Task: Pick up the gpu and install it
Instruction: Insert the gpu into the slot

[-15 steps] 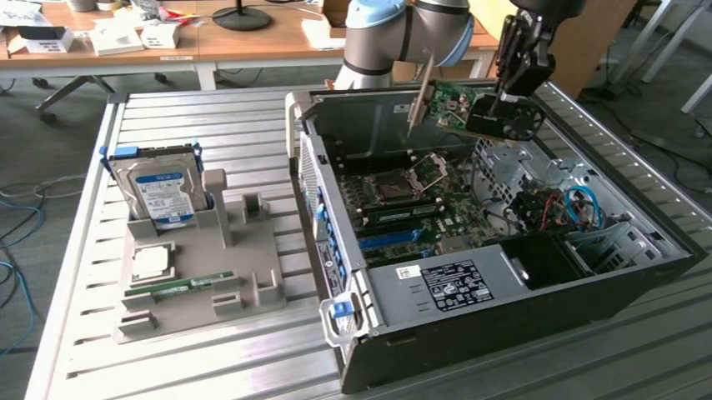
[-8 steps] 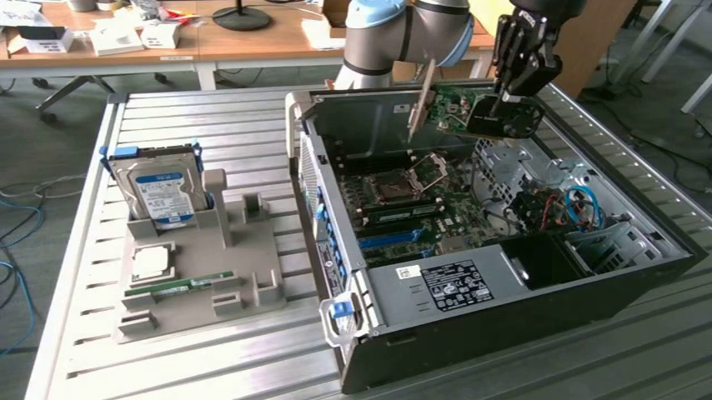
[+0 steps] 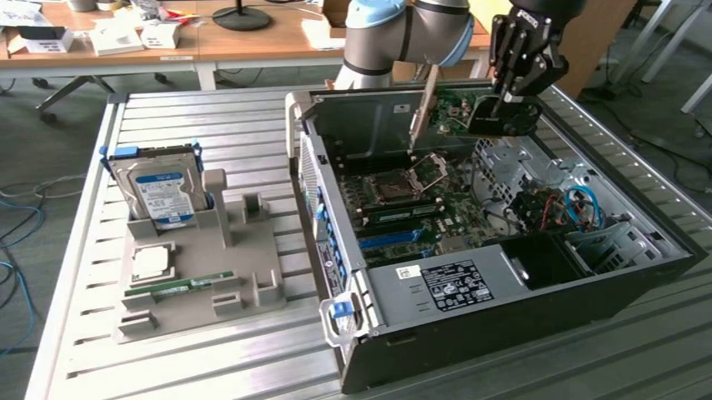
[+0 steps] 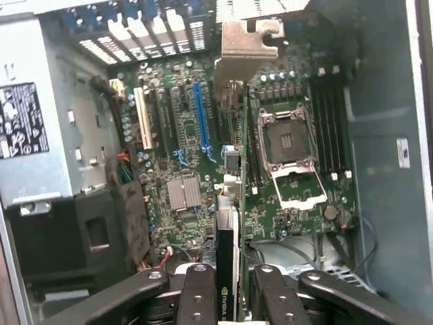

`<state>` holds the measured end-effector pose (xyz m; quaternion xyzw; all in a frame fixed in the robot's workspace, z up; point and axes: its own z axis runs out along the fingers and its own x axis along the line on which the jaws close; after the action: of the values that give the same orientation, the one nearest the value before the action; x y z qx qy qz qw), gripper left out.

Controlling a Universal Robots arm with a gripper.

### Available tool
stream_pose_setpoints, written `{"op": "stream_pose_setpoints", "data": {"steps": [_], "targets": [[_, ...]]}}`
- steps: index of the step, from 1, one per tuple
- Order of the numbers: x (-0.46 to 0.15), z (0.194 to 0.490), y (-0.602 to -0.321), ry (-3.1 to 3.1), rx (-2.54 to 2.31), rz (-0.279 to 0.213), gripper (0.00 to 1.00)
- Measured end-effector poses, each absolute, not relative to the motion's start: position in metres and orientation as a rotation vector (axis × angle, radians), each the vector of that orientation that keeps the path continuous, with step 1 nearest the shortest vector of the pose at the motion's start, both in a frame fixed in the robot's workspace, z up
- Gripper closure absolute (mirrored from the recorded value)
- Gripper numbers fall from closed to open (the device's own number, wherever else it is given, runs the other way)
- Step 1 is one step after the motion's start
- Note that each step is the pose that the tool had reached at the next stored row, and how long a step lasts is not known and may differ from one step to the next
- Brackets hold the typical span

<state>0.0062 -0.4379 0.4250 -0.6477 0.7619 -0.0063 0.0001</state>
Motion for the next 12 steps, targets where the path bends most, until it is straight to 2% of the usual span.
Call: {"op": "stream_pose_setpoints", "data": {"steps": [12], "targets": [[0.0063,0.4246,-0.4379,2.183,-2.258,-0.020,0.74]]}}
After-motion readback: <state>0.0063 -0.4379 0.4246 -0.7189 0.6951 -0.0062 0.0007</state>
